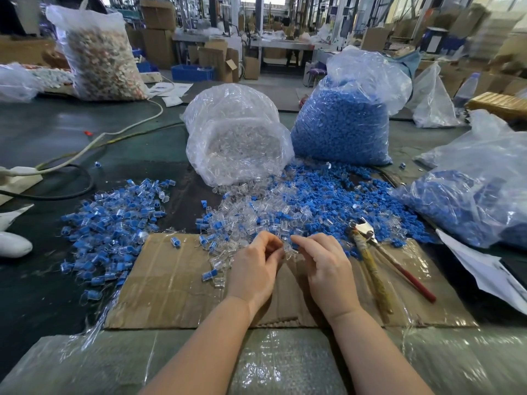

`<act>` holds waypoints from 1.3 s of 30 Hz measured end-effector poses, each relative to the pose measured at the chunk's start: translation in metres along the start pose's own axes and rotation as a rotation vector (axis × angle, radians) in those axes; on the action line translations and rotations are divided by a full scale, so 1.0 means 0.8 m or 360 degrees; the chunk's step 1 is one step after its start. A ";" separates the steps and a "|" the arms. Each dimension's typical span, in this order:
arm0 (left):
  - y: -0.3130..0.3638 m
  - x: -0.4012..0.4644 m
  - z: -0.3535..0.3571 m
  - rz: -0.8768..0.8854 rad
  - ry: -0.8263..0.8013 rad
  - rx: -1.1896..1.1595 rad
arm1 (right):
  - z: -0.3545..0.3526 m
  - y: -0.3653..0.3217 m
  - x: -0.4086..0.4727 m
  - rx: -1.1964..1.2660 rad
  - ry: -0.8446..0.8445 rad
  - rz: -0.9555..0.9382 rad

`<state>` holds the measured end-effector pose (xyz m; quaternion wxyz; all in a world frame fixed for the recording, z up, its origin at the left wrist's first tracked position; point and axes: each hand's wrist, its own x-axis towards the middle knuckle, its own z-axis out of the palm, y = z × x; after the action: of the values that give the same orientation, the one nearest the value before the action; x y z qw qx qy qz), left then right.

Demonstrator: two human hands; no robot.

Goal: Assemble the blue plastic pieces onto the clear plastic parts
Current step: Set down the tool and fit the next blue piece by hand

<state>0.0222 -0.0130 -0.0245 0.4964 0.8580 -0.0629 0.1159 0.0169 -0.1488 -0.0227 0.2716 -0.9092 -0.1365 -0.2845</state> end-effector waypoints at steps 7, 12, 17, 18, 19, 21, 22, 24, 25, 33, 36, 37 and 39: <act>0.002 0.000 -0.001 -0.0054 -0.0022 -0.0121 | -0.003 0.000 -0.002 0.0142 0.0038 -0.0024; 0.001 0.000 -0.002 -0.0073 -0.0044 -0.0181 | -0.004 -0.003 -0.002 0.0106 0.0029 -0.0027; 0.000 0.000 -0.004 -0.0034 -0.0119 -0.0110 | -0.002 -0.002 -0.003 0.0026 -0.0013 -0.0035; 0.000 0.000 -0.004 -0.0028 -0.0135 -0.0119 | -0.002 -0.002 -0.003 0.0027 -0.0010 -0.0037; 0.000 0.000 -0.004 -0.0024 -0.0147 -0.0140 | -0.002 -0.001 -0.003 0.0033 -0.0004 -0.0040; 0.001 0.000 -0.005 -0.0034 -0.0148 -0.0202 | -0.002 -0.001 -0.003 0.0048 0.0011 -0.0054; 0.001 0.000 -0.005 -0.0052 -0.0141 -0.0240 | -0.002 -0.001 -0.003 0.0056 0.0019 -0.0065; 0.000 0.001 -0.005 -0.0102 -0.0126 -0.0312 | -0.002 -0.002 -0.003 0.0073 0.0040 -0.0089; 0.000 0.001 -0.005 -0.0121 -0.0125 -0.0338 | -0.002 -0.002 -0.003 0.0079 0.0046 -0.0098; -0.002 0.001 -0.006 -0.0064 -0.0149 -0.0290 | -0.004 -0.002 -0.001 0.0093 -0.0018 -0.0134; -0.001 0.000 -0.006 -0.0059 -0.0152 -0.0273 | -0.003 -0.001 -0.001 0.0080 -0.0005 -0.0142; 0.000 0.001 -0.006 -0.0059 -0.0148 -0.0269 | -0.003 -0.001 0.000 0.0081 -0.0005 -0.0145; 0.000 0.001 -0.006 -0.0055 -0.0139 -0.0253 | -0.004 -0.002 0.000 0.0077 -0.0010 -0.0149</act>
<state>0.0223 -0.0087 -0.0221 0.5615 0.8212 -0.0786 0.0643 0.0149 -0.1494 -0.0200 0.2796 -0.8958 -0.1868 -0.2907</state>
